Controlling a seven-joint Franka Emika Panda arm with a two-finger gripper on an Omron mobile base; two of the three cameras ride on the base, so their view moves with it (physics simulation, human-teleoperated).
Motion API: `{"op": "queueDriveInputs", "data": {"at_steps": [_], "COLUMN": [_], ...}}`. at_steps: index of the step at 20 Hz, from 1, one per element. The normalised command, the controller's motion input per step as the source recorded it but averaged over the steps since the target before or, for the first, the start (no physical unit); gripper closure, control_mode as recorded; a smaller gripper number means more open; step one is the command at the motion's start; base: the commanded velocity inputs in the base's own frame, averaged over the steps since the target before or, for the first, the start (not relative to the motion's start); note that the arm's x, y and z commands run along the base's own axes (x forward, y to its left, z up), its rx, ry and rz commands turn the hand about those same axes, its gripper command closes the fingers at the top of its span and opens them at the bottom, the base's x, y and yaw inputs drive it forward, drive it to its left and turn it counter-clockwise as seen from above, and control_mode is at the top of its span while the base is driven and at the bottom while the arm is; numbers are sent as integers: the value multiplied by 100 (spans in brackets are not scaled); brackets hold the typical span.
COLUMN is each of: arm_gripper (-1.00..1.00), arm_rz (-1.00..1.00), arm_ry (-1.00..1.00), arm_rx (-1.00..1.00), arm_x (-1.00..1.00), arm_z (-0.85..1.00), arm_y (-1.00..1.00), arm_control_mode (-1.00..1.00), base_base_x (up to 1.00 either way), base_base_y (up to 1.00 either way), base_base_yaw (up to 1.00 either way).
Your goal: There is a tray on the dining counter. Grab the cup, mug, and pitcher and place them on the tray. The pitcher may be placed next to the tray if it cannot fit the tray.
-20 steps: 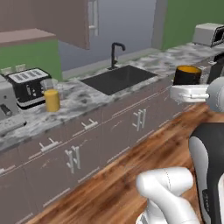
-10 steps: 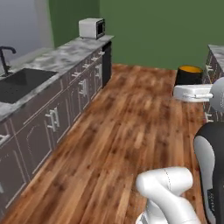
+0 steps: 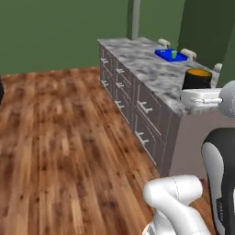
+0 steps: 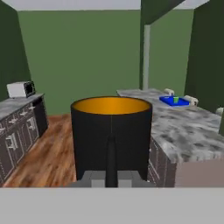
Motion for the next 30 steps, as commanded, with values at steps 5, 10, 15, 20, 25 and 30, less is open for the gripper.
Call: {"op": "queueDriveInputs", "data": {"at_steps": [5,10,15,20,25,30], "arm_gripper": [100,100,100,100,100,100], "arm_rz": [0,0,0,0,0,0], "arm_ry": [0,0,0,0,0,0], "arm_rx": [0,0,0,0,0,0], "arm_x": [0,0,0,0,0,0], "arm_z": [0,0,0,0,0,0], "arm_y": [0,0,0,0,0,0], "arm_control_mode": [100,100,100,100,100,100], "base_base_x": [-37,-1,55,72,84,99], "base_base_y": [-23,-28,-42,-46,-35,-8], "base_base_yaw": [-85,-73,-45,-51,-60,-52]}}
